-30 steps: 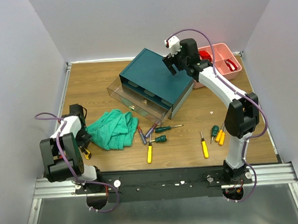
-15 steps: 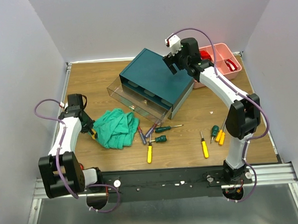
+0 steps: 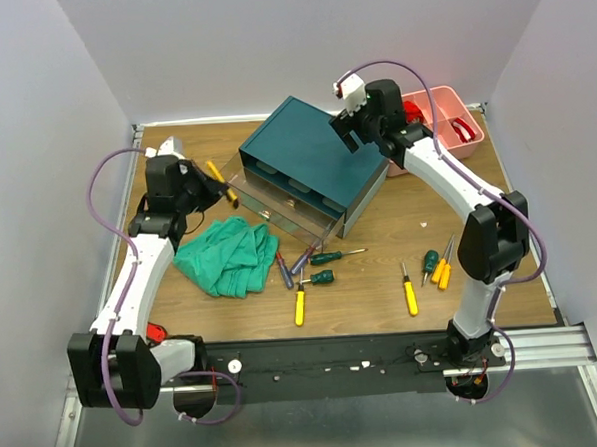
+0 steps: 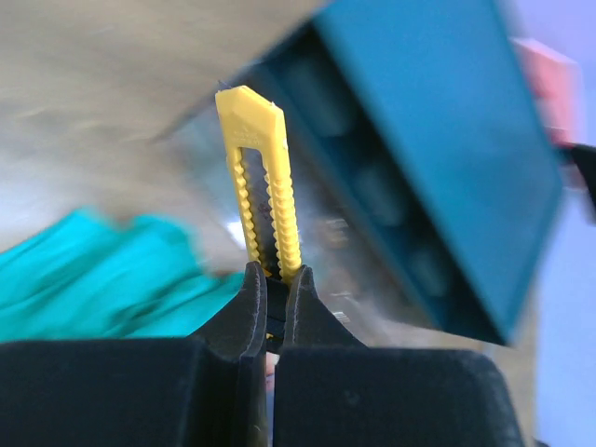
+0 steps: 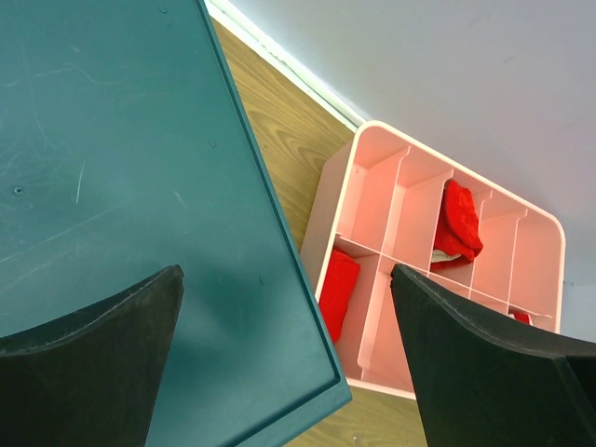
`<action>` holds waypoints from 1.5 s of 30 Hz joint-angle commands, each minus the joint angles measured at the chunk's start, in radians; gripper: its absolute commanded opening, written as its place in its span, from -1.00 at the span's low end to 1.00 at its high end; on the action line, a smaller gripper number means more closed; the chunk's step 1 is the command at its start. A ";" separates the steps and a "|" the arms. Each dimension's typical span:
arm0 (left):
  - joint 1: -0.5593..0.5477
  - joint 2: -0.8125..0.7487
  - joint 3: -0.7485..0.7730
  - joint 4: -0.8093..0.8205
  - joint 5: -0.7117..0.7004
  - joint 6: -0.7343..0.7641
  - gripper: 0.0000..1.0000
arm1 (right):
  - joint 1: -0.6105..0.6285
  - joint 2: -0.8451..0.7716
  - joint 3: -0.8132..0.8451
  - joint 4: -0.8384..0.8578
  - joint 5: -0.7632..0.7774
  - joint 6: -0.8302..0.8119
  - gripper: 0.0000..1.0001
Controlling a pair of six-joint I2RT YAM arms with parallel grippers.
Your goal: Sort the tools into containers
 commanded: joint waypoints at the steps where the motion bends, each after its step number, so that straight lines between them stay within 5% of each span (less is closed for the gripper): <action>1: -0.069 0.055 0.006 0.324 0.171 -0.164 -1.00 | 0.007 -0.056 -0.037 0.038 0.031 -0.027 1.00; 7: -0.117 0.173 0.026 0.459 0.192 -0.287 -1.00 | 0.007 -0.085 -0.082 0.054 0.033 -0.045 1.00; 12: -0.137 0.235 0.057 0.388 0.168 -0.324 -0.96 | 0.007 -0.116 -0.121 0.072 0.039 -0.067 1.00; 13: -0.137 0.230 0.060 0.321 0.153 -0.325 -0.75 | 0.007 -0.119 -0.125 0.078 0.043 -0.073 1.00; 14: -0.137 0.222 0.066 0.288 0.130 -0.313 -0.22 | 0.007 -0.120 -0.132 0.081 0.043 -0.076 1.00; 17: -0.135 0.193 0.094 0.240 0.156 -0.230 0.22 | 0.005 -0.122 -0.139 0.089 0.043 -0.079 1.00; 20: -0.129 0.140 0.152 0.115 0.138 -0.117 0.36 | 0.005 -0.114 -0.138 0.084 0.037 -0.072 1.00; 24: -0.123 0.037 0.224 -0.301 -0.245 0.090 0.52 | 0.007 -0.099 -0.126 0.070 0.022 -0.055 1.00; 25: -0.116 0.018 0.215 -0.399 -0.463 0.145 0.54 | 0.007 -0.094 -0.119 0.070 0.019 -0.049 1.00; 29: 0.016 0.014 0.169 -0.553 -0.665 0.267 0.62 | 0.005 -0.076 -0.096 0.058 0.011 -0.041 1.00; 33: 0.077 0.066 0.103 -0.633 -0.637 0.475 0.82 | 0.005 -0.059 -0.086 0.055 0.005 -0.036 1.00; 40: 0.113 -0.009 0.072 -0.567 -0.496 0.719 0.79 | 0.007 -0.044 -0.072 0.040 0.002 -0.044 1.00; 45: 0.211 0.015 0.063 -0.697 -0.435 0.891 0.83 | 0.007 -0.042 -0.073 0.040 0.007 -0.052 1.00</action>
